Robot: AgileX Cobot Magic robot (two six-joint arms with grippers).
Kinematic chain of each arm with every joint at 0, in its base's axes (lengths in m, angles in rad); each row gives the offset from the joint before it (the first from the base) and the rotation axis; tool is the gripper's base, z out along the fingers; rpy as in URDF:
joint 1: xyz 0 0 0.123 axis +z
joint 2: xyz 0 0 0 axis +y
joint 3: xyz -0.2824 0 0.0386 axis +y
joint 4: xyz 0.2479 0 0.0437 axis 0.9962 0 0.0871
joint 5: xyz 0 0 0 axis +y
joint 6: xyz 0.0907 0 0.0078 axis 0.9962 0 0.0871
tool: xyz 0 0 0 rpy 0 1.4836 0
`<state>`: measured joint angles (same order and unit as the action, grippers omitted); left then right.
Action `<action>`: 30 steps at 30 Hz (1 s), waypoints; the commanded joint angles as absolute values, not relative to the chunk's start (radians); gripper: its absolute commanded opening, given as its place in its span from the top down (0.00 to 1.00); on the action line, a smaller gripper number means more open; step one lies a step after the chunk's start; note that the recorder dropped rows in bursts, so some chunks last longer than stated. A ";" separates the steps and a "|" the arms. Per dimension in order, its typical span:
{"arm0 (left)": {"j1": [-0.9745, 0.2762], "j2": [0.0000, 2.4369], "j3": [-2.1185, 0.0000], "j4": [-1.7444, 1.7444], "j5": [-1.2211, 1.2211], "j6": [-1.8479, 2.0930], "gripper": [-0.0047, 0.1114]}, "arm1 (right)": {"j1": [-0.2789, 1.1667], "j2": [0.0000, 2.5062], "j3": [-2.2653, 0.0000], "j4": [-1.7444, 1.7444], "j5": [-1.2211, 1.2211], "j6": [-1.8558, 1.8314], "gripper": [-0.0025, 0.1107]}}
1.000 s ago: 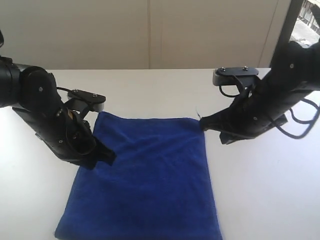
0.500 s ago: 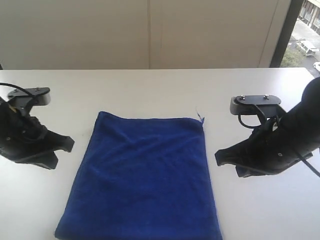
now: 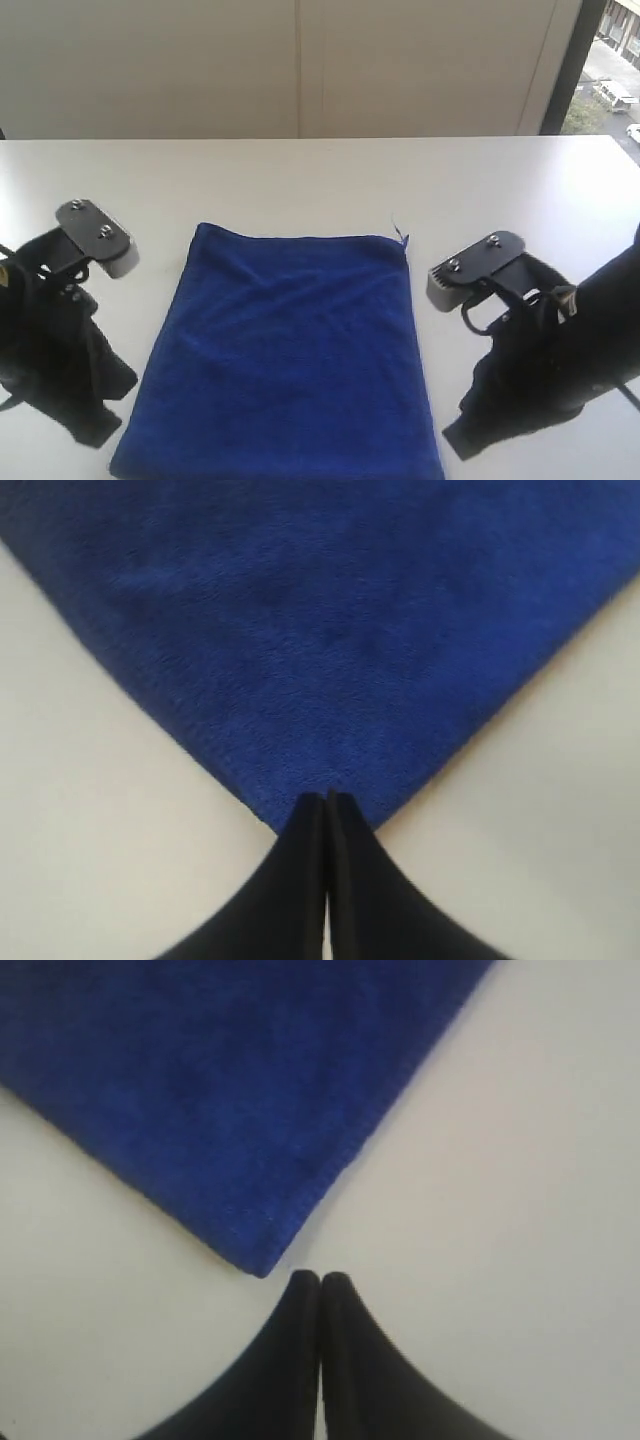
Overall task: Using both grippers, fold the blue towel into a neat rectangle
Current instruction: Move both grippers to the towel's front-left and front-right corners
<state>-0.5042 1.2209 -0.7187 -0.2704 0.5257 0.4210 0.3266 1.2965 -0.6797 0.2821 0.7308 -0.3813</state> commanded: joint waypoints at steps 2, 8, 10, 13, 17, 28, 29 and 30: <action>-0.581 1.211 -0.710 -0.276 0.609 0.750 0.96 | 0.450 1.292 -0.675 0.287 0.709 -0.672 0.98; -0.582 1.211 -0.698 -0.243 0.635 0.767 0.89 | 0.516 1.328 -0.625 0.265 0.615 -0.773 0.82; -0.582 1.211 -0.669 -0.238 0.612 0.767 0.77 | 0.526 1.337 -0.605 0.238 0.569 -0.773 0.74; -0.582 1.211 -0.620 -0.231 0.554 0.771 0.56 | 0.528 1.339 -0.580 0.232 0.521 -0.793 0.65; -0.582 1.211 -0.572 -0.231 0.438 0.793 0.43 | 0.528 1.339 -0.558 0.229 0.495 -0.864 0.65; -0.582 1.215 -0.537 -0.231 0.366 0.897 0.35 | 0.528 1.341 -0.495 0.229 0.364 -0.968 0.52; -0.582 1.217 -0.537 -0.231 0.358 0.897 0.33 | 0.528 1.346 -0.495 0.229 0.358 -0.968 0.52; -0.582 1.224 -0.537 -0.231 0.353 0.897 0.32 | 0.528 1.353 -0.495 0.229 0.352 -0.968 0.52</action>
